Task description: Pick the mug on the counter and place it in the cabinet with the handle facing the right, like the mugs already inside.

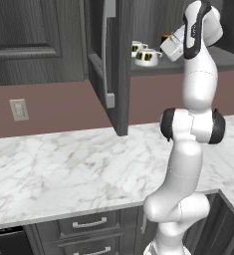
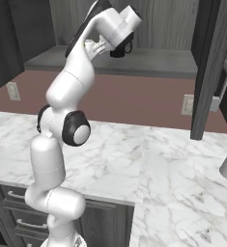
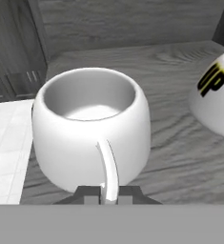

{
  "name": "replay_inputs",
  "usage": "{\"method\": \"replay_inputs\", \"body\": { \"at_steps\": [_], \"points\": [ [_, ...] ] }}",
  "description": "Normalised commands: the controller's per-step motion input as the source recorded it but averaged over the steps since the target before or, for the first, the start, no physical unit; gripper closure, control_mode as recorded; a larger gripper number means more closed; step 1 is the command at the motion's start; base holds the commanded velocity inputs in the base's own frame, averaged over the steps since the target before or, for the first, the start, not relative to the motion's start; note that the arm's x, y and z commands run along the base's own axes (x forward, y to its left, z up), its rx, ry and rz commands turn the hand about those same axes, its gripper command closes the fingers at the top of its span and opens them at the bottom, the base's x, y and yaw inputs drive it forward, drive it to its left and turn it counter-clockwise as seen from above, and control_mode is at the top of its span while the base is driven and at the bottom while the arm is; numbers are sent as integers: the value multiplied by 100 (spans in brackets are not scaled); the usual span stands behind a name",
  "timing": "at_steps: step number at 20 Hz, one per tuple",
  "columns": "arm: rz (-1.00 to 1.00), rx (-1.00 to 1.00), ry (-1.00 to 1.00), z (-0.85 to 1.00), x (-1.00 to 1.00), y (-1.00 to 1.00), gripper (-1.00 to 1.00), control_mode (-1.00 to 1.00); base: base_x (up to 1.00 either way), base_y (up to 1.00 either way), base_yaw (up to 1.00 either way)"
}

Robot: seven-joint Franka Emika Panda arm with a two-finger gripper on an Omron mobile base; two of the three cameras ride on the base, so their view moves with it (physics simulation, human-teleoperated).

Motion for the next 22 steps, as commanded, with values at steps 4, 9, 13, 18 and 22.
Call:
{"method": "replay_inputs", "body": {
  "at_steps": [4, 9, 13, 18, 22],
  "points": [
    [-1, -1, 3, 0, 13, 0, 100, -100, 0, 0, 0],
    [0, 0, 0, 0, 0, 0, 100, -100, 0, 0, 0],
    [0, 0, 0, 0, 0, 0, -100, -100, 0, 0, 0],
    [0, 0, 0, 0, 0, 0, -100, -100, 0, 0, 0],
    [0, 0, 0, 0, 0, 0, -100, -100, 0, 0, 0]
  ]
}}
